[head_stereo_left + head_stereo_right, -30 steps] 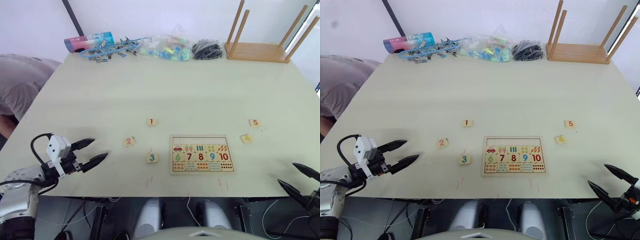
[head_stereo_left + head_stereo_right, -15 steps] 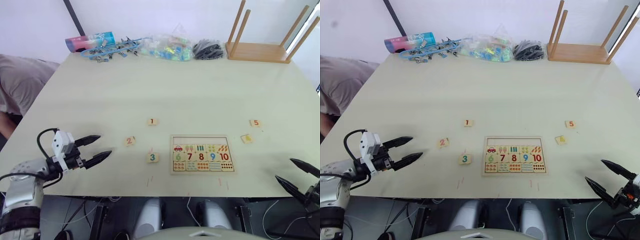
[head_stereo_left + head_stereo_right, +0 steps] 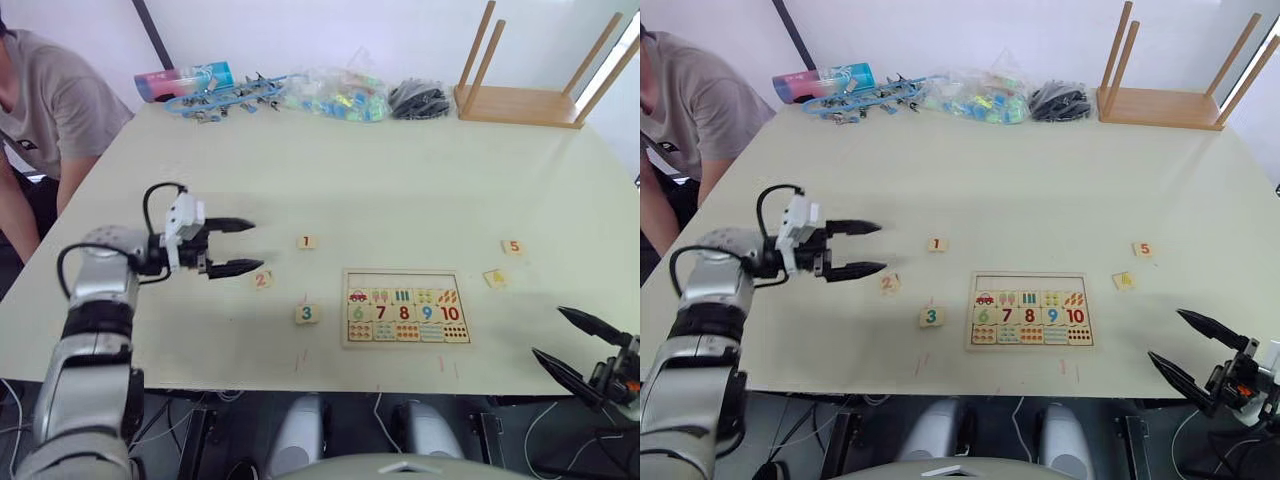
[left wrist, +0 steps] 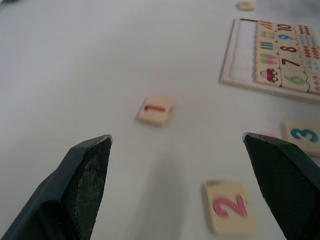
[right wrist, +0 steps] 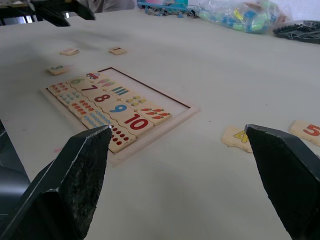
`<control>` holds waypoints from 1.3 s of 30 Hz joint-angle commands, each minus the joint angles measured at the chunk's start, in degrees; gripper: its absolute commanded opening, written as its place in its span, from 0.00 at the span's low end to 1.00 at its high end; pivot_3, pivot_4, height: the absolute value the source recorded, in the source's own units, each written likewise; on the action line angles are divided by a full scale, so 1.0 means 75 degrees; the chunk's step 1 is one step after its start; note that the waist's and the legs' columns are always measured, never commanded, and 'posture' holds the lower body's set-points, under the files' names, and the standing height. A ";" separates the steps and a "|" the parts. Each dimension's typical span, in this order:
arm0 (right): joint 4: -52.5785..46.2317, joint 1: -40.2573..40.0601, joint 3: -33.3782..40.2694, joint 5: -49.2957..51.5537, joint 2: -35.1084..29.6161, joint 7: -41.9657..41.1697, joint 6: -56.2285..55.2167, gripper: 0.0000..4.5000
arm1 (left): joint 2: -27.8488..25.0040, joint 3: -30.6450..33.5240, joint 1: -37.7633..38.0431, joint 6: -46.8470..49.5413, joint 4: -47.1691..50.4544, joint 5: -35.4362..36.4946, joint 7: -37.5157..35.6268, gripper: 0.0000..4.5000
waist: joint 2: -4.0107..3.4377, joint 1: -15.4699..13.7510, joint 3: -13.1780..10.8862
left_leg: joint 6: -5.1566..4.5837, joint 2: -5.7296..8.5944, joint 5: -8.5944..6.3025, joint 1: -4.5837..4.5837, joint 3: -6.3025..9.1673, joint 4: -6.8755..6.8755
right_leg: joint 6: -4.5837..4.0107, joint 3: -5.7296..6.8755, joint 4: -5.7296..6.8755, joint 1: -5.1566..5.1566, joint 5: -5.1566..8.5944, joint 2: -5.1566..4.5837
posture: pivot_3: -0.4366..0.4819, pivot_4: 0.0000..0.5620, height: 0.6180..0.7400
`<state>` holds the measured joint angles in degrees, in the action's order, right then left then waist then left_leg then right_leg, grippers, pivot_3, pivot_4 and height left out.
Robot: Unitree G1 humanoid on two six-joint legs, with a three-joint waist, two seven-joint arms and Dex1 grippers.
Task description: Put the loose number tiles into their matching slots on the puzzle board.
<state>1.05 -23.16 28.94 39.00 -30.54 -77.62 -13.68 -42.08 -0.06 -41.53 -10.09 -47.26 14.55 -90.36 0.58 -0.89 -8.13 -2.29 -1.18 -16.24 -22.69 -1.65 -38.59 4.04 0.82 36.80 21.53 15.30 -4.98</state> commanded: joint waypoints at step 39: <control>-0.0943 -0.0119 -0.0131 0.0023 0.0079 0.0501 -0.0090 0.99 | 0.1334 -0.1229 -0.2765 -0.1606 -0.3901 -0.2837 0.0807 1.00 | 0.0059 0.0024 -0.0044 | 0.0000 -0.0007 0.0000 -0.0007 0.0000 -0.0012 | 0.0007 -0.0006 0.0007 0.0004 -0.0002 0.0011 | 0.48 0.27 1.00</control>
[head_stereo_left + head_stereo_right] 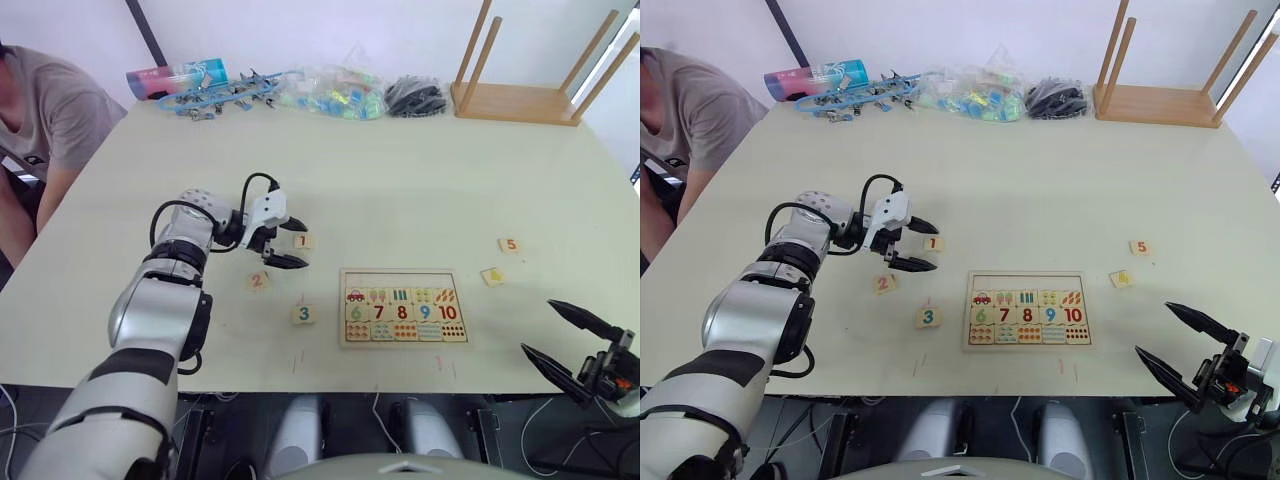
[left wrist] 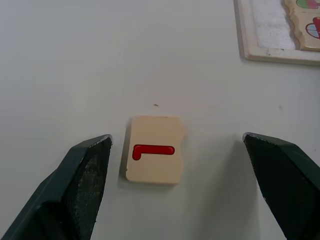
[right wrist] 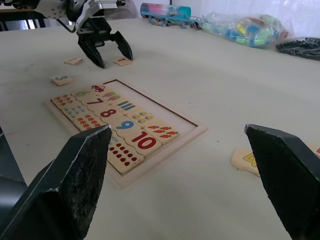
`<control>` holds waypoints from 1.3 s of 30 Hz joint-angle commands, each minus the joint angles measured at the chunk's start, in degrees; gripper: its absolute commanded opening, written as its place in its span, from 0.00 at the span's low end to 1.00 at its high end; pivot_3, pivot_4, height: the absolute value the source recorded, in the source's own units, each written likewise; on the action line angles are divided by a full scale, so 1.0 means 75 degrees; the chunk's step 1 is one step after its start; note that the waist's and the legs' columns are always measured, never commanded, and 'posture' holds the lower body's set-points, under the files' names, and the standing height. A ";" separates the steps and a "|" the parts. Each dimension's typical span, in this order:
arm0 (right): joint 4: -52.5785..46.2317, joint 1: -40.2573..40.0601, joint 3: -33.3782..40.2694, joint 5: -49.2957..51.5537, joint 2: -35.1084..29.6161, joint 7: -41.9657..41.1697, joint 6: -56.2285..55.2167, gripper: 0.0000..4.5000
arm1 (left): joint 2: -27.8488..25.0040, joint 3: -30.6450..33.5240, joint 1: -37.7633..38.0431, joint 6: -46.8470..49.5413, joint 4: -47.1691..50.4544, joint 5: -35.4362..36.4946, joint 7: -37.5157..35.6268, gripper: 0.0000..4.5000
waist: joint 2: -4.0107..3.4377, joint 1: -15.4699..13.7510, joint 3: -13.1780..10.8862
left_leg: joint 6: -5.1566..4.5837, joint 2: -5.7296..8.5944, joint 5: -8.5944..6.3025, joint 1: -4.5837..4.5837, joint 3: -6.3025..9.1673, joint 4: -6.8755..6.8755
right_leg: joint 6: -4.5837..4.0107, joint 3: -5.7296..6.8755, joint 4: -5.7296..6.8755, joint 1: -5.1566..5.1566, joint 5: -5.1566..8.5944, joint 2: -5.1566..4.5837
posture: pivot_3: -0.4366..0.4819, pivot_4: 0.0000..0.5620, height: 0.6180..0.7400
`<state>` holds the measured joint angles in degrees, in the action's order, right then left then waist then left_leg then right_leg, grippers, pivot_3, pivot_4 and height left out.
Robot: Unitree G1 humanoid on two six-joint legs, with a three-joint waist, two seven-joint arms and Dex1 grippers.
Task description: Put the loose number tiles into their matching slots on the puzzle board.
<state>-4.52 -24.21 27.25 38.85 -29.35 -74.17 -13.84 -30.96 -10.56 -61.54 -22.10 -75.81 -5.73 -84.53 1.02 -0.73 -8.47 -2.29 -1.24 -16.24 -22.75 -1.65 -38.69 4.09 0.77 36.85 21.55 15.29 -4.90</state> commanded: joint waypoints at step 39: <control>0.0250 0.0307 0.0089 -0.0002 -0.0140 -0.0248 -0.0136 1.00 | -0.0017 0.0487 0.0169 -0.0063 -0.0101 -0.0408 0.0009 0.42 | -0.0001 -0.0002 0.0001 | 0.0001 0.0000 0.0001 0.0001 -0.0001 -0.0009 | 0.0000 0.0000 0.0009 -0.0001 0.0000 0.0000 | 0.48 0.27 1.00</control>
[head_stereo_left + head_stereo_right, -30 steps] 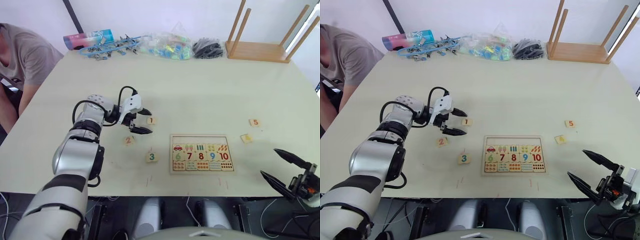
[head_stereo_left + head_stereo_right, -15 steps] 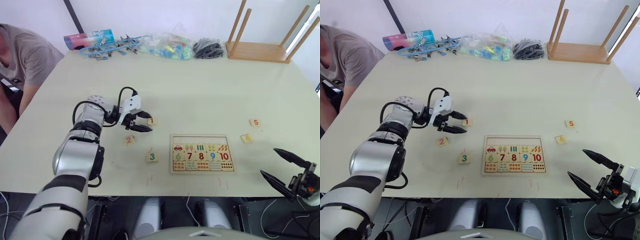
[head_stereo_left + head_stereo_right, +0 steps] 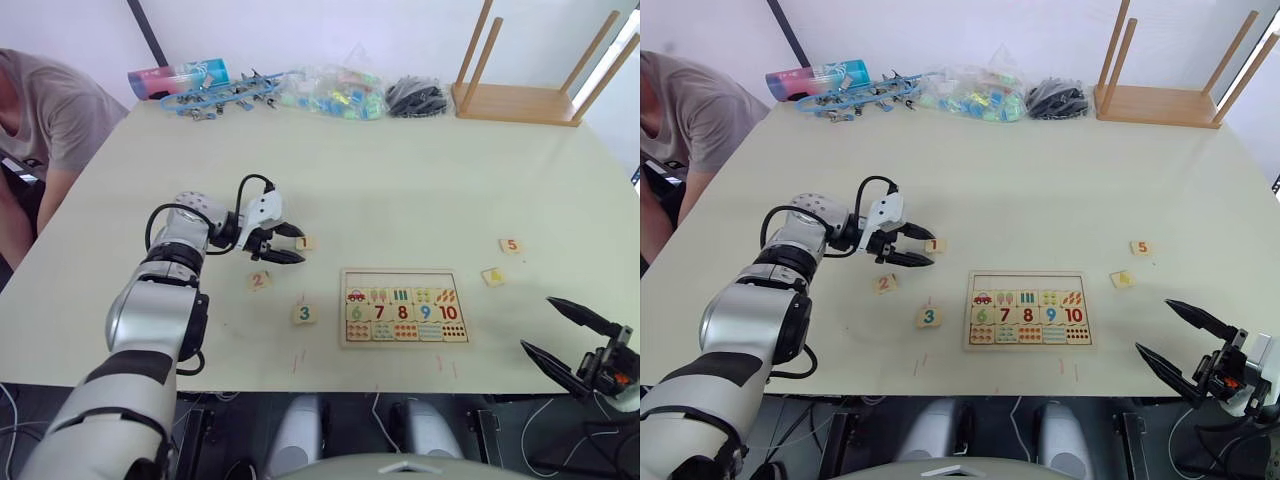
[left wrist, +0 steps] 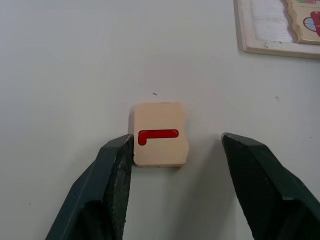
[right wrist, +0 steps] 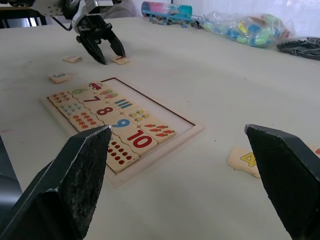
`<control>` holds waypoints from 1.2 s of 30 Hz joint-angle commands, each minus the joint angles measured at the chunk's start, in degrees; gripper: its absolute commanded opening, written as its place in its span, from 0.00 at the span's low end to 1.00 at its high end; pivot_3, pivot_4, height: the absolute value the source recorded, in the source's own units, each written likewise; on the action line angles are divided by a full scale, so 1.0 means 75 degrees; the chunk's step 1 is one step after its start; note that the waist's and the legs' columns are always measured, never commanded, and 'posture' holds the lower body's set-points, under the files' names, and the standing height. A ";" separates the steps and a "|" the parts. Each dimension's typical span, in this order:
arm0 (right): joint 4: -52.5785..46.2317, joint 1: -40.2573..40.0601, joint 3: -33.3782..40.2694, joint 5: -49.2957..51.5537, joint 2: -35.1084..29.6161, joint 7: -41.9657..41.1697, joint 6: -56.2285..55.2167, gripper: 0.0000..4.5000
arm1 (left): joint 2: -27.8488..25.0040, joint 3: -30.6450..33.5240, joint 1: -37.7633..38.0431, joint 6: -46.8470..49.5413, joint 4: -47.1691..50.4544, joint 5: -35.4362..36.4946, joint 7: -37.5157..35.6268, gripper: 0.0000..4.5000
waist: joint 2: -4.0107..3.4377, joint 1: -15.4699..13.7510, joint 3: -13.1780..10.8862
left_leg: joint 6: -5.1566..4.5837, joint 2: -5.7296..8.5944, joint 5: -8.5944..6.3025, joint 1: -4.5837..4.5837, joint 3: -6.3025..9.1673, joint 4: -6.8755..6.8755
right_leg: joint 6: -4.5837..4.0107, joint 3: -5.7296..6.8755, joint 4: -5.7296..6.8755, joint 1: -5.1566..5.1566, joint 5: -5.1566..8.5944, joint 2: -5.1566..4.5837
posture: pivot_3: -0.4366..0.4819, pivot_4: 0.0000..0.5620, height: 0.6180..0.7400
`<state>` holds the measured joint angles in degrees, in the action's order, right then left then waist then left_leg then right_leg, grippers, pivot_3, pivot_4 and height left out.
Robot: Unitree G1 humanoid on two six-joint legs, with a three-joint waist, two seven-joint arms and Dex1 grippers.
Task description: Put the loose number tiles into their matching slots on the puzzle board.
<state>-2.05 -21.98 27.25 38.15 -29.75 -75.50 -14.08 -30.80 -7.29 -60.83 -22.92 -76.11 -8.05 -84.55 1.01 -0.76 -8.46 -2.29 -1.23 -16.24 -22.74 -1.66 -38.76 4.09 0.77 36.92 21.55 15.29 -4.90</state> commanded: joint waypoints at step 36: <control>-0.0110 0.0177 0.0076 0.0218 -0.0152 -0.0294 -0.0024 1.00 | -0.0882 -0.0963 0.2275 0.3560 0.7689 0.2503 -0.0268 0.22 | -0.0005 -0.0018 -0.0001 | 0.0001 -0.0005 0.0001 -0.0010 0.0008 -0.0038 | 0.0000 -0.0007 0.0010 -0.0004 0.0000 0.0002 | 0.48 0.27 1.00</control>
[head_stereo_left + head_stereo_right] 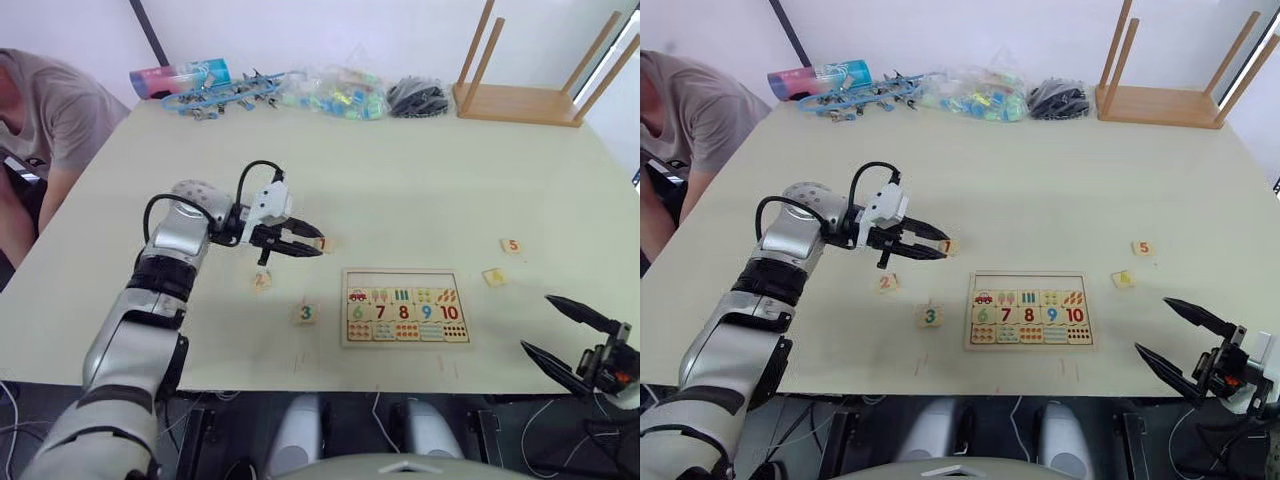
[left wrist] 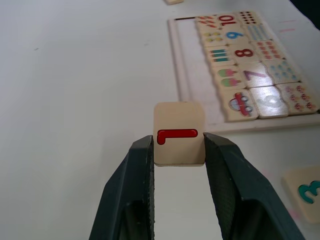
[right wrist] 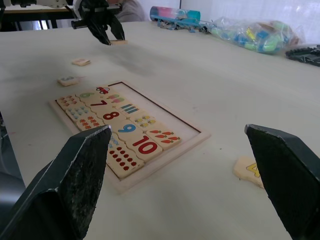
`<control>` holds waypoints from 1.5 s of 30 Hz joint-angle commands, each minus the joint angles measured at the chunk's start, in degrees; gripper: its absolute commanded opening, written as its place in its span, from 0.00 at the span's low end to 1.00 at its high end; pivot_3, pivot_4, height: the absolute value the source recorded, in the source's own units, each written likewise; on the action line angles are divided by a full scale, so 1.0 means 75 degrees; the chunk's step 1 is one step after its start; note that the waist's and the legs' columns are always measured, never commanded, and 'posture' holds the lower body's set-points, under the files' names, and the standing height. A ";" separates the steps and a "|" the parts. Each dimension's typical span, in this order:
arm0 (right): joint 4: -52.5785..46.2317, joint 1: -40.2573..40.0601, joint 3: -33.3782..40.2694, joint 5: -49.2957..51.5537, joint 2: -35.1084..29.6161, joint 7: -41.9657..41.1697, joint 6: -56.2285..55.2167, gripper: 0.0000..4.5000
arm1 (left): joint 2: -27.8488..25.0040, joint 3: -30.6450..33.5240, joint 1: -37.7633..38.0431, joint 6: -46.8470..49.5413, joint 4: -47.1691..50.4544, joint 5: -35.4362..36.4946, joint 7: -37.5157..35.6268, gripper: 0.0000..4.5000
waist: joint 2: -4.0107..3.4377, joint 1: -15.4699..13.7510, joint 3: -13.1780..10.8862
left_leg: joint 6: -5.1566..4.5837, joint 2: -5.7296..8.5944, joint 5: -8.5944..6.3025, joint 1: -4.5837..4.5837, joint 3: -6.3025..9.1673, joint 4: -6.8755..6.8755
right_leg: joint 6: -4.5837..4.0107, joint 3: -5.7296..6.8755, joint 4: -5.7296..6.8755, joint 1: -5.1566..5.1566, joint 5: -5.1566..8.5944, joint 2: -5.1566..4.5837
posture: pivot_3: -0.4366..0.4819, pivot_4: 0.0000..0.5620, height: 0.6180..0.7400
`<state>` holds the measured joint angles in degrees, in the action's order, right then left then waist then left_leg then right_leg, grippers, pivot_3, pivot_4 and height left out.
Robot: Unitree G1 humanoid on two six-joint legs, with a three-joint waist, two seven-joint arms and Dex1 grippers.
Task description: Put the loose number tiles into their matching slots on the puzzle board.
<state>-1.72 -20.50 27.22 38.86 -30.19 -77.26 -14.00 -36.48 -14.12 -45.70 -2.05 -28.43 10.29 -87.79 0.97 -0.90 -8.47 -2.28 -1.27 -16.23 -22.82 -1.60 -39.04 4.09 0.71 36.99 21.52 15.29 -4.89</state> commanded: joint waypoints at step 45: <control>-0.0268 -0.0119 -0.0098 -0.0015 0.0003 0.0135 -0.0180 1.00 | 0.0288 -0.1616 0.0751 0.3802 0.4020 -0.1573 0.2352 0.22 | -0.0008 0.0005 0.0002 | -0.0001 0.0001 0.0000 0.0002 0.0000 -0.0006 | 0.0000 -0.0010 0.0002 -0.0001 0.0001 0.0007 | 0.48 0.27 1.00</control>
<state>-1.78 -21.03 25.71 38.29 -29.99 -76.31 -14.20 -34.48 -25.90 -38.47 27.82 1.22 -1.12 -70.01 0.91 -0.86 -8.45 -2.28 -1.26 -16.24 -22.80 -1.60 -39.09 4.09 0.64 37.01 21.51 15.29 -4.84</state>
